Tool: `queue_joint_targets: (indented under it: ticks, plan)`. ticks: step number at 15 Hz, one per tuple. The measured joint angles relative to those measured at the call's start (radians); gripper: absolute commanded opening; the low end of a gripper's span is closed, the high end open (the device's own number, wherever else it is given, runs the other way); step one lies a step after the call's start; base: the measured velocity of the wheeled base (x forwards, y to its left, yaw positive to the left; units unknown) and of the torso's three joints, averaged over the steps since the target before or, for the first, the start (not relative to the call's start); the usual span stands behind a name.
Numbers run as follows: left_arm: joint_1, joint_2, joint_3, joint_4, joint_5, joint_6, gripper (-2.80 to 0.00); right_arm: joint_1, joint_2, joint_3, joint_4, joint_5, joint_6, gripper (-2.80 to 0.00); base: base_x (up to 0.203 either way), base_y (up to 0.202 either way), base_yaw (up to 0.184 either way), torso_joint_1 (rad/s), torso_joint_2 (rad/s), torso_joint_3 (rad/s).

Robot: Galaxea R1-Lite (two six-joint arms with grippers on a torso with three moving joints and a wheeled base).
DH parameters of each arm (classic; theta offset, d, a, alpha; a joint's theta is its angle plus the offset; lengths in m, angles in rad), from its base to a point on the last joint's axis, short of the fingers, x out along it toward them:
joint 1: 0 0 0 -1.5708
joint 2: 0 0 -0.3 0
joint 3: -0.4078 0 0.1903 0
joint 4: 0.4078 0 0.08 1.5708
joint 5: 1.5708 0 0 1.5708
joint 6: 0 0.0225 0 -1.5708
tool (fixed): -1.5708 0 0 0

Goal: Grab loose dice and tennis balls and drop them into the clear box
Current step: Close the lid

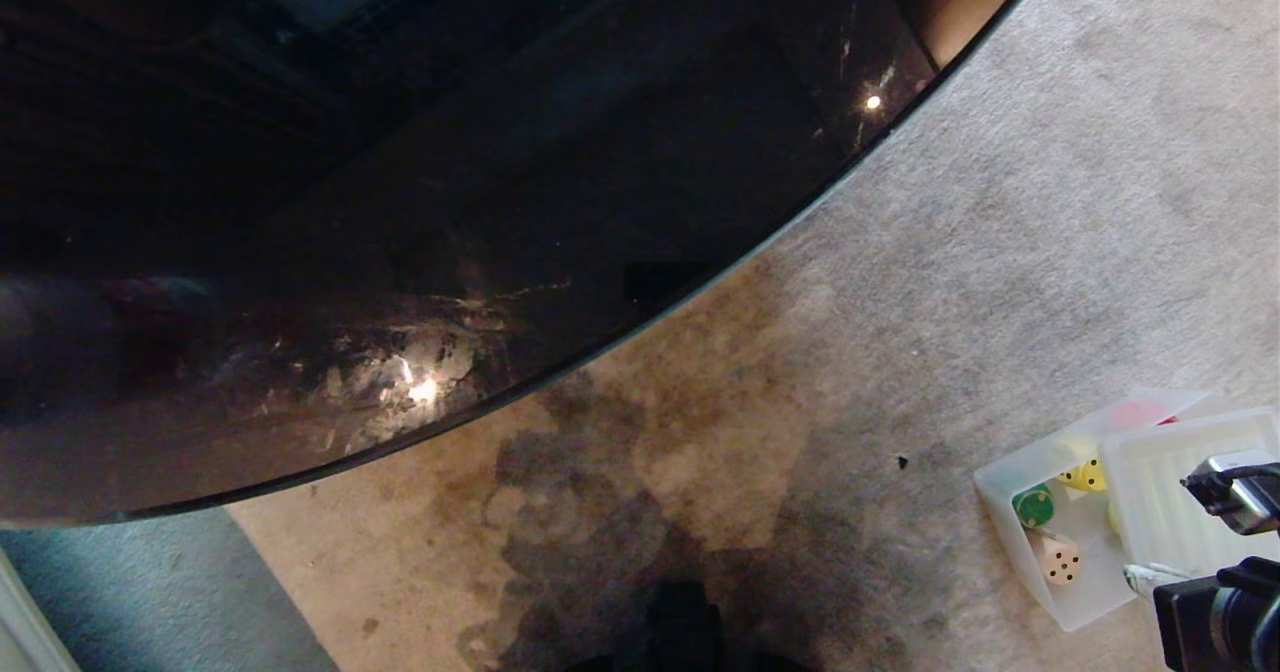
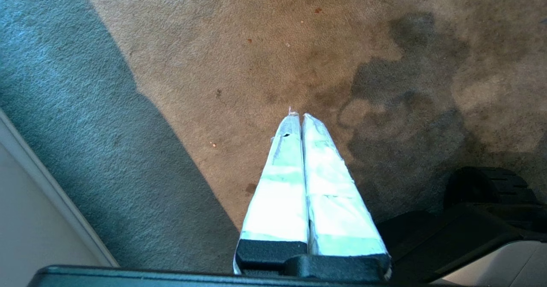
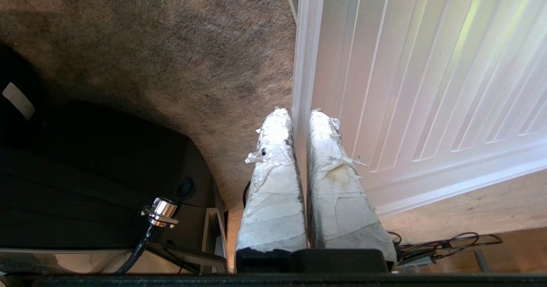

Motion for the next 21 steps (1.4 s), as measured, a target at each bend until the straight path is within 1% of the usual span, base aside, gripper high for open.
queue_joint_targets:
  ticks: [21]
  plan:
    - [0.000, 0.000, 0.000, 0.000, 0.000, 0.000, -2.80, 0.005, 0.009, 0.018, 0.003, 0.001, -0.002, -2.80, 0.000, 0.000, 0.000, 0.000, 0.00, 0.000]
